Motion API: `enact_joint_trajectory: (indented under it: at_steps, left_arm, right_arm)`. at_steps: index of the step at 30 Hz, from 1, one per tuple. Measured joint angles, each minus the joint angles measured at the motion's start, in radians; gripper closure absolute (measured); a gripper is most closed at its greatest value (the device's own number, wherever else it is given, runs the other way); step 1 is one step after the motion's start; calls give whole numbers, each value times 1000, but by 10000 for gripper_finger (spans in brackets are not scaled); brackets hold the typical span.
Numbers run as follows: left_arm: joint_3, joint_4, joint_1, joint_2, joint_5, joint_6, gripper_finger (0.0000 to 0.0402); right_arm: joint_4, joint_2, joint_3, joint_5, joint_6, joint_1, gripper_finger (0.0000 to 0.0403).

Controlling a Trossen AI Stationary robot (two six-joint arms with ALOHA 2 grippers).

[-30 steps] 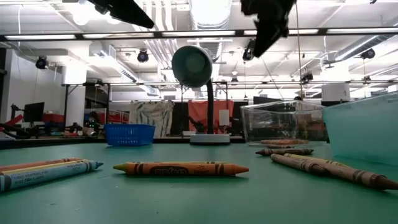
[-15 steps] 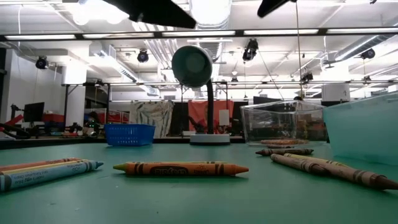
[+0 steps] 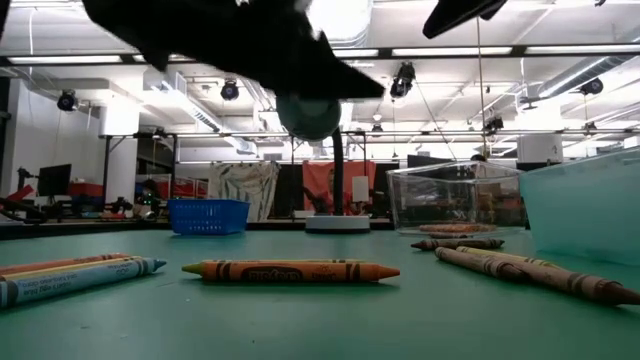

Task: Sort crayons
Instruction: Put the blue crayon into the green bin

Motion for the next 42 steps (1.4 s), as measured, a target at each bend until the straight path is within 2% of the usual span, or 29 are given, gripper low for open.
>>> enact_joint_trajectory:
  at_steps: [6, 14, 24, 32, 36, 42]
  left_arm:
    - [16, 79, 50, 109, 98, -40, 326]
    - [68, 187, 75, 245, 100, -112, 325]
    - [70, 270, 117, 320, 98, -141, 288]
    - [70, 320, 115, 378, 104, -150, 243]
    - [70, 338, 117, 402, 133, -172, 237]
    - [70, 356, 123, 408, 138, -215, 237]
  right_arm:
    - [92, -2, -57, 0, -3, 0, 351]
    - [189, -9, -131, -1, -3, 0, 351]
    - [317, -56, -209, 9, 0, -3, 351]
    - [314, -76, -223, 86, -54, -11, 351]
    - [314, -77, -223, 85, -120, -28, 351]
    - [314, -79, -223, 74, -127, -51, 351]
